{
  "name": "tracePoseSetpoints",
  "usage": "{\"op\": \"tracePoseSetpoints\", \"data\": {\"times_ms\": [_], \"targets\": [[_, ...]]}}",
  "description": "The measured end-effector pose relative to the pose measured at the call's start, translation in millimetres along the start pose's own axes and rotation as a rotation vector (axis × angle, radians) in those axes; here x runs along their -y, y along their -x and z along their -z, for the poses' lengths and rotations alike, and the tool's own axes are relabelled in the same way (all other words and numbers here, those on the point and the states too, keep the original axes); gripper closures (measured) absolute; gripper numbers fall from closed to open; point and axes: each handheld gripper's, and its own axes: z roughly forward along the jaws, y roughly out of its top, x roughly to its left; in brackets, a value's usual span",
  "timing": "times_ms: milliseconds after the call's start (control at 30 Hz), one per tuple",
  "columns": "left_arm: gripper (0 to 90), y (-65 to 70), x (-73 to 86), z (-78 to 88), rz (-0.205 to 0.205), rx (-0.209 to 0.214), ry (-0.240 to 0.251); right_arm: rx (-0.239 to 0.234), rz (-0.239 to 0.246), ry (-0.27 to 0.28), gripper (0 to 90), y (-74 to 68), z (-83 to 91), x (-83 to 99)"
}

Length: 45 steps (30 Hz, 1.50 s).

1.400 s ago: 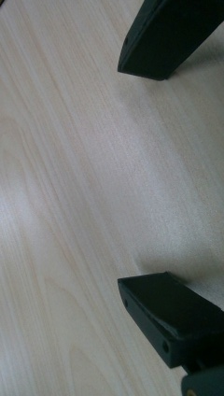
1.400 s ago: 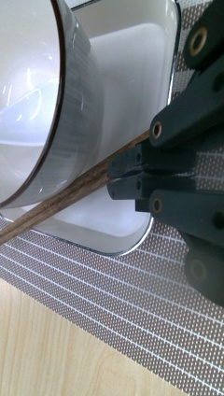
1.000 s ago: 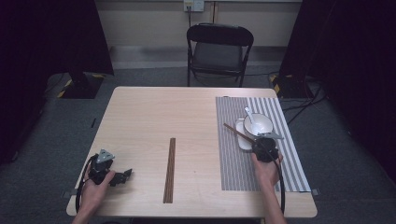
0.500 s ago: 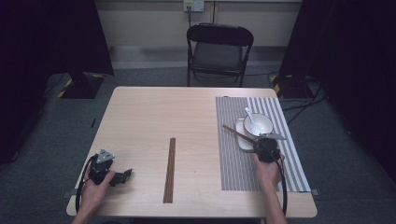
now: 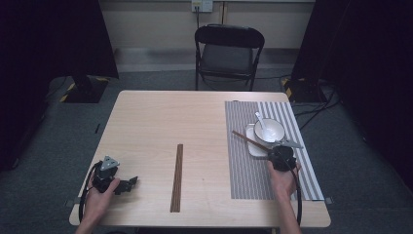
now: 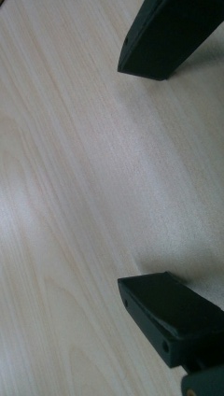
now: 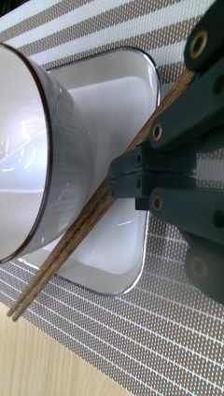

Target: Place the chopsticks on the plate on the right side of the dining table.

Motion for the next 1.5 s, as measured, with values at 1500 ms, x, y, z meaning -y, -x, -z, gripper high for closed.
{"op": "tracePoseSetpoints", "data": {"times_ms": [1500], "targets": [[0.2,0.1,0.0,-0.1,0.002,0.002,0.000,0.082,-0.041,0.003,87.9,31.4,-5.6,-2.5]]}}
